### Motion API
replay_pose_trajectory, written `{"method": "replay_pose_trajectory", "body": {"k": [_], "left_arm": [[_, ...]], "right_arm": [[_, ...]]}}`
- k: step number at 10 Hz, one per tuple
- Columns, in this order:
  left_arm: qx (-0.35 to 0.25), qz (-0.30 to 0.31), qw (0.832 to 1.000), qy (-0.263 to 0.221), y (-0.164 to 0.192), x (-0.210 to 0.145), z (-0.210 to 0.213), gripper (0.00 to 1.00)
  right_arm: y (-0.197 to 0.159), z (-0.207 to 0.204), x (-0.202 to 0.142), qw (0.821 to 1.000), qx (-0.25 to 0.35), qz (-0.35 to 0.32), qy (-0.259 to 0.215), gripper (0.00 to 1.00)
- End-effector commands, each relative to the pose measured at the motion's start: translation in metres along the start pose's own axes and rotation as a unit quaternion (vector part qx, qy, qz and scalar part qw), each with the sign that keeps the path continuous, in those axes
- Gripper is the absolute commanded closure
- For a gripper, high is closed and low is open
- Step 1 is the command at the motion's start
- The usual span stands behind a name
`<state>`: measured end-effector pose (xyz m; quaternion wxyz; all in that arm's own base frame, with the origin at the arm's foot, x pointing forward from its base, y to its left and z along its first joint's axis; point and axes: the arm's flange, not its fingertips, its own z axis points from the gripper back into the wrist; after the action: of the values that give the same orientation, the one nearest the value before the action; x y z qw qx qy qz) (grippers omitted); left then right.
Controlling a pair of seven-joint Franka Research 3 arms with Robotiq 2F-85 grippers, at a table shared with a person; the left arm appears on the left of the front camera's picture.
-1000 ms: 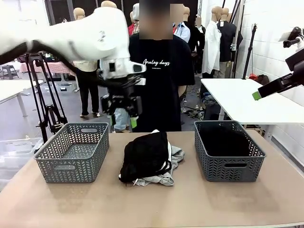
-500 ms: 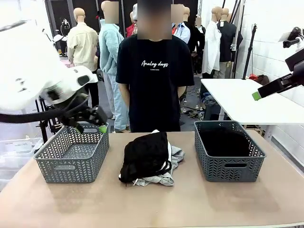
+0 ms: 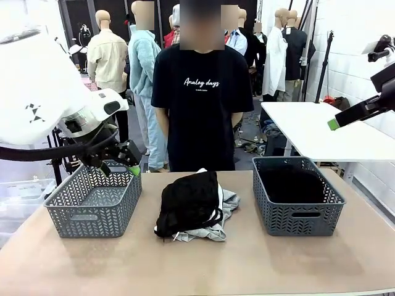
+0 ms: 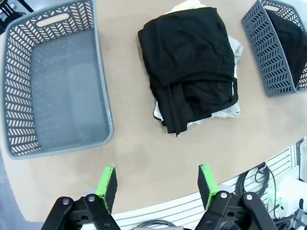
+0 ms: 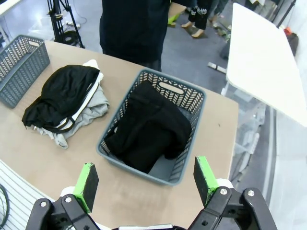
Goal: Sort the tops and bottoms.
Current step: Lift clothes from the center of the table with your right hand.
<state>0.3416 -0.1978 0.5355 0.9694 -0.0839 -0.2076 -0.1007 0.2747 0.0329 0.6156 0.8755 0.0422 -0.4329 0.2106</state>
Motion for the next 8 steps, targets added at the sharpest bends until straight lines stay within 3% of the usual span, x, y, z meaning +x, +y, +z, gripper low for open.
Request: {"method": "replay_pose_trajectory", "body": {"k": [1, 3, 4, 8], "left_arm": [[-0.025, -0.041, 0.999, -0.004, 0.009, -0.008, 0.020, 0.13], [-0.013, -0.058, 0.998, 0.009, 0.036, -0.030, 0.058, 0.13], [-0.015, -0.043, 0.999, -0.012, 0.048, -0.044, 0.079, 0.13], [-0.025, -0.093, 0.995, -0.019, 0.037, -0.046, 0.086, 0.13]], "right_arm": [[0.000, -0.003, 0.002, 1.000, 0.004, -0.001, -0.006, 0.00], [0.000, -0.003, 0.002, 1.000, 0.004, -0.001, -0.006, 0.00], [0.000, -0.003, 0.002, 1.000, 0.004, -0.001, -0.006, 0.00], [0.000, -0.003, 0.002, 1.000, 0.004, -0.001, -0.006, 0.00]]}}
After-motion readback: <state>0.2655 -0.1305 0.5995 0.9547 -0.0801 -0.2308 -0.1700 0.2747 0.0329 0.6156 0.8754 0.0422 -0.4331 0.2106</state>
